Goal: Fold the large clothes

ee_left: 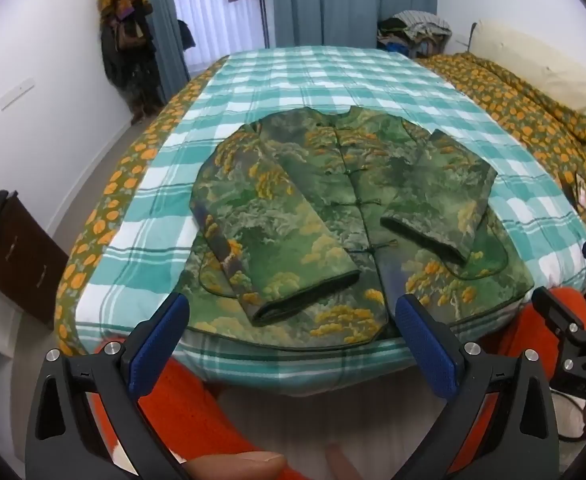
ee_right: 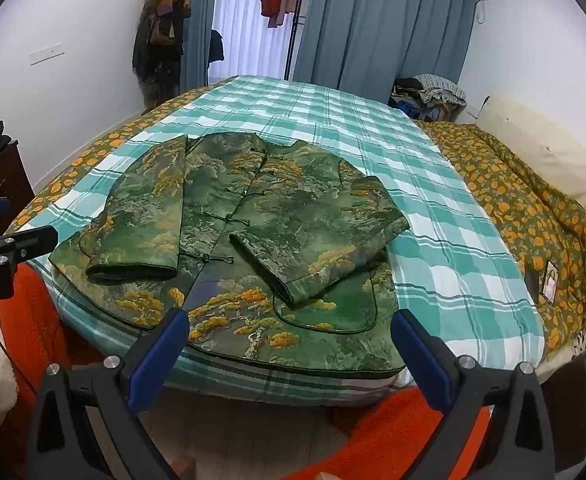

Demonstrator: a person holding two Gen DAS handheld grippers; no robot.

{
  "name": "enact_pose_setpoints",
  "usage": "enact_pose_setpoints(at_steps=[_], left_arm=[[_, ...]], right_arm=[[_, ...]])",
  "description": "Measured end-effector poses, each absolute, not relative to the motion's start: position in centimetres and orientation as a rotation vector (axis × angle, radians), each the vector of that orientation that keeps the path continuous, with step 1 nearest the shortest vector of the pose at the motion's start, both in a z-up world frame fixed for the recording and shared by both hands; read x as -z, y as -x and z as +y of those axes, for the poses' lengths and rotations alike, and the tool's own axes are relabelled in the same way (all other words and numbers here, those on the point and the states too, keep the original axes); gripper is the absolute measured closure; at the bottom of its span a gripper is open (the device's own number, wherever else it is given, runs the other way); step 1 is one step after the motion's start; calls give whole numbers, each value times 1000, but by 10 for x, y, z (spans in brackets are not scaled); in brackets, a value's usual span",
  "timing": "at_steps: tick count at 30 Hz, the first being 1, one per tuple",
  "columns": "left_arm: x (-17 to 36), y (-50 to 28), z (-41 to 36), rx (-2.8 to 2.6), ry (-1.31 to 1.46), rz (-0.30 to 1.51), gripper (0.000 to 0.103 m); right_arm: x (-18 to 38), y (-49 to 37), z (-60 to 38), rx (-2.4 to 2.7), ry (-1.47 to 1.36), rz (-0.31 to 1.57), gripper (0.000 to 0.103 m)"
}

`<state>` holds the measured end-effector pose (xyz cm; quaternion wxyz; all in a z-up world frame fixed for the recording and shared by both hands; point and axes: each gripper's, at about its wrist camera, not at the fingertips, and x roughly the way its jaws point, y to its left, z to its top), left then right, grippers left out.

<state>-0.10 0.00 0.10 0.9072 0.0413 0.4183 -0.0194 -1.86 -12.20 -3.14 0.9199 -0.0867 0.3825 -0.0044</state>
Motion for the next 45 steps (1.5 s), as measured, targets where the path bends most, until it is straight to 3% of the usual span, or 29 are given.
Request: enact_pose_setpoints(at_steps=[45], left_arm=[[3,0,-2,46,-103,861,0]], right_arm=[[26,20,-116,6,173,763,1]])
